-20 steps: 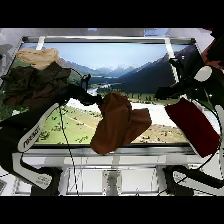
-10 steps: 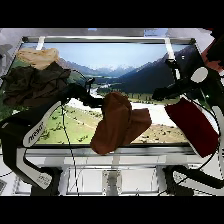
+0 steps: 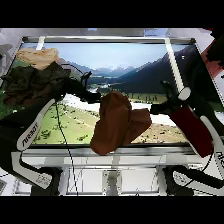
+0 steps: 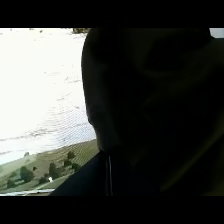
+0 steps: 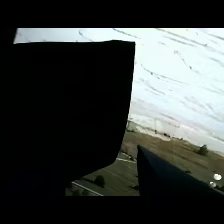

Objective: Fold the shirts.

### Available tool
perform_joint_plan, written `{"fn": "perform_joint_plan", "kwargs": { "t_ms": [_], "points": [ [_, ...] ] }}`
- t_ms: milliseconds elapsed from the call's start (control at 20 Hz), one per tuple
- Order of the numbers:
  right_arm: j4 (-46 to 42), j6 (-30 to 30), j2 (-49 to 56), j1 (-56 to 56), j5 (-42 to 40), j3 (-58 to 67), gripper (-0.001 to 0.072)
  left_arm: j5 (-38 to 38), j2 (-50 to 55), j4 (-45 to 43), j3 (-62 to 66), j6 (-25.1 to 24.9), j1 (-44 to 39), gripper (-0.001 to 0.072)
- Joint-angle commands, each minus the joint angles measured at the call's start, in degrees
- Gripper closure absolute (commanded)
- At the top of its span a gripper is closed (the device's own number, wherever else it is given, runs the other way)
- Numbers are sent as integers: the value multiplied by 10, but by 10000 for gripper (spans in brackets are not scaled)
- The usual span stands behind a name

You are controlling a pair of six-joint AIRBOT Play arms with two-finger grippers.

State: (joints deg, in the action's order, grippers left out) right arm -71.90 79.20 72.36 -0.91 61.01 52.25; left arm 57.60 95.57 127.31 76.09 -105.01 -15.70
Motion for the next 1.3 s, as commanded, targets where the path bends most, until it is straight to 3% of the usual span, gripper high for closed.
{"fn": "perform_joint_plan", "kwargs": {
  "t_ms": [0,300,450,500,550,650,800,1100,1250],
  "points": [
    [26,37,0,1,-94,-92,229,19,-19,-1,11,1,17,695],
    [113,14,13,1,-166,-131,232,30,-19,0,11,2,17,695],
    [149,5,27,1,-191,-131,297,29,-19,0,11,2,17,695],
    [167,-13,31,1,-190,-131,426,30,-19,0,11,2,17,695],
    [182,-33,31,1,-189,-131,693,30,-20,0,11,2,17,695],
    [209,-74,28,2,-178,-117,682,26,-28,-1,20,2,21,695],
    [190,-88,-11,14,-126,-46,683,32,-73,-2,68,2,48,695],
    [149,-87,-218,133,-8,114,683,136,-279,-33,127,2,138,695],
    [144,-88,-322,165,10,178,684,180,-398,-52,127,0,150,695]
  ]
}}
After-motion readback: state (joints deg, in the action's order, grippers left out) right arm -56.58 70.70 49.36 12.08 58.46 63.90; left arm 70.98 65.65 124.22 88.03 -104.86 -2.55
